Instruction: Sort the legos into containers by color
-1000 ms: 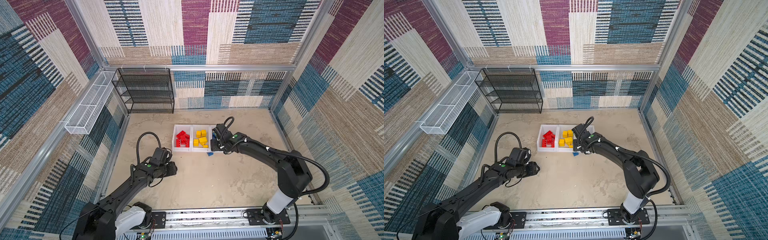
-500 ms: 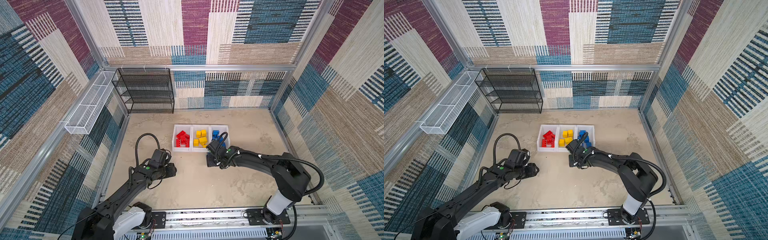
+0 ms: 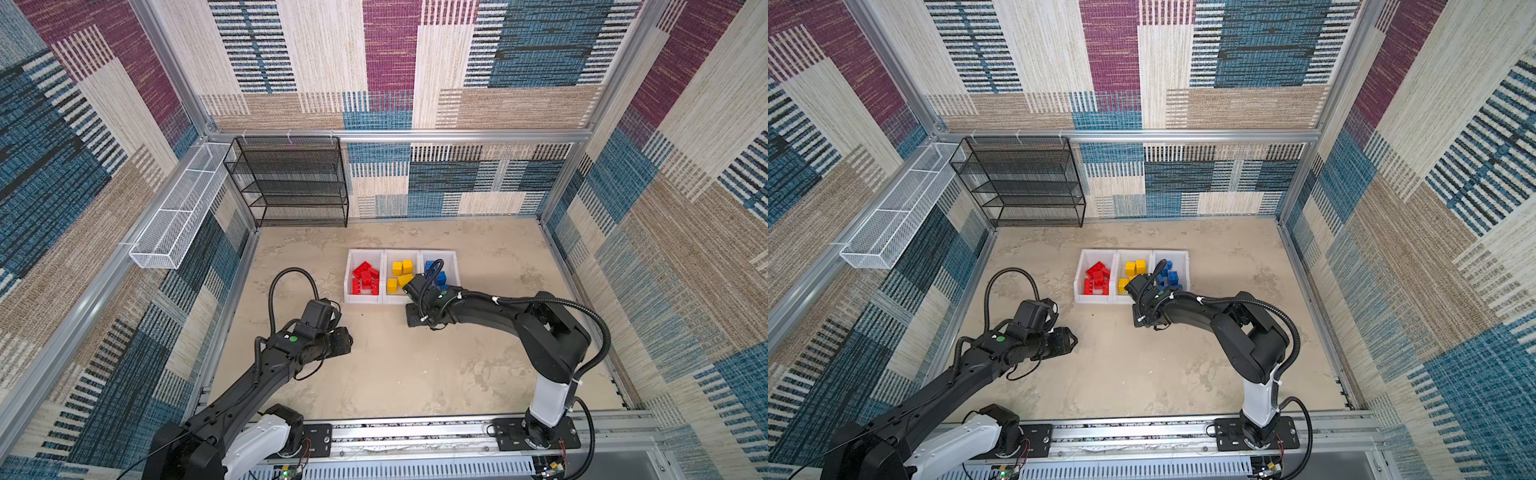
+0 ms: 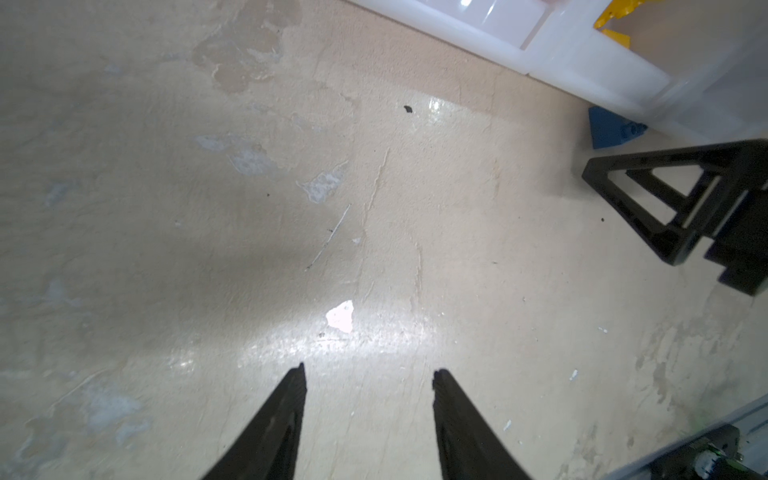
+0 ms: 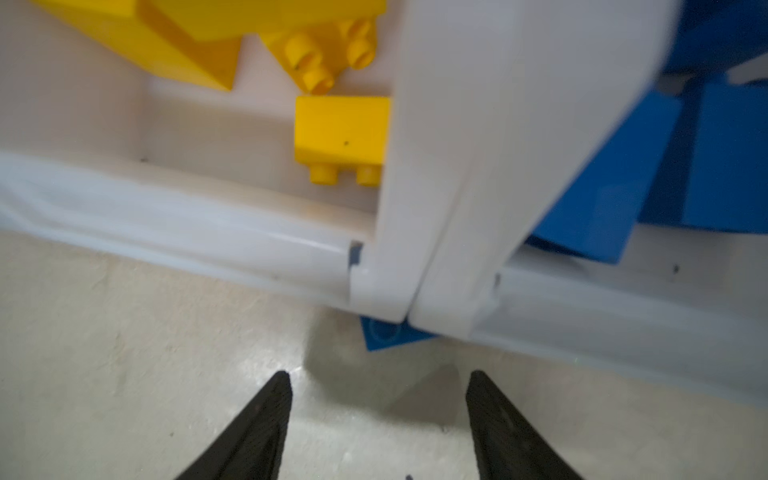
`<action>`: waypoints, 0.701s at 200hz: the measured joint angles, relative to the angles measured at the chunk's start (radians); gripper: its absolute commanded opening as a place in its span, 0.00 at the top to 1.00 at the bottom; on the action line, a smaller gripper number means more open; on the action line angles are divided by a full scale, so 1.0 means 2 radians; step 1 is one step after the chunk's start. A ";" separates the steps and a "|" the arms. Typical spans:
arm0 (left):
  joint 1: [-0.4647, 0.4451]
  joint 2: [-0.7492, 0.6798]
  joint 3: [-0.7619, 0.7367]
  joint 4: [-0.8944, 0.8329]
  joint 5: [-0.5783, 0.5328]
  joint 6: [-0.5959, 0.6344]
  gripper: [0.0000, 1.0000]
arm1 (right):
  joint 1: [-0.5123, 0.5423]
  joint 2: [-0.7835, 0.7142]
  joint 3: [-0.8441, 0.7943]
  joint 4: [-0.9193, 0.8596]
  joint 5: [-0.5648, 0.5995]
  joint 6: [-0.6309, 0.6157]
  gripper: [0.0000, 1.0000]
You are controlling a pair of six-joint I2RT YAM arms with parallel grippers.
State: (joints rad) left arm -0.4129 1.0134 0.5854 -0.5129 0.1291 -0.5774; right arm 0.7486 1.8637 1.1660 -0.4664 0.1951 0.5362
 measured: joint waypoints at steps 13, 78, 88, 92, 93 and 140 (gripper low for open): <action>0.000 -0.002 0.000 0.000 0.000 0.000 0.47 | -0.006 0.008 0.008 0.002 0.004 -0.005 0.31; 0.000 -0.010 -0.001 -0.006 0.000 -0.001 0.47 | -0.020 0.035 0.036 0.011 0.013 -0.033 0.51; 0.000 -0.011 -0.001 -0.007 0.000 -0.001 0.47 | -0.021 0.035 0.036 0.012 0.013 -0.033 0.56; 0.000 -0.011 -0.001 -0.008 0.000 -0.001 0.47 | -0.021 0.035 0.036 0.012 0.014 -0.033 0.58; 0.000 -0.012 -0.001 -0.008 0.000 -0.001 0.47 | -0.021 0.035 0.036 0.012 0.014 -0.033 0.58; 0.000 -0.020 -0.003 -0.015 -0.001 -0.001 0.47 | -0.019 0.017 0.009 0.027 0.009 -0.036 0.71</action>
State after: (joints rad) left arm -0.4129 0.9741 0.5785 -0.5438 0.1280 -0.5800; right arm 0.7116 1.8969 1.1839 -0.4118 0.2123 0.4633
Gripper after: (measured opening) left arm 0.530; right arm 0.313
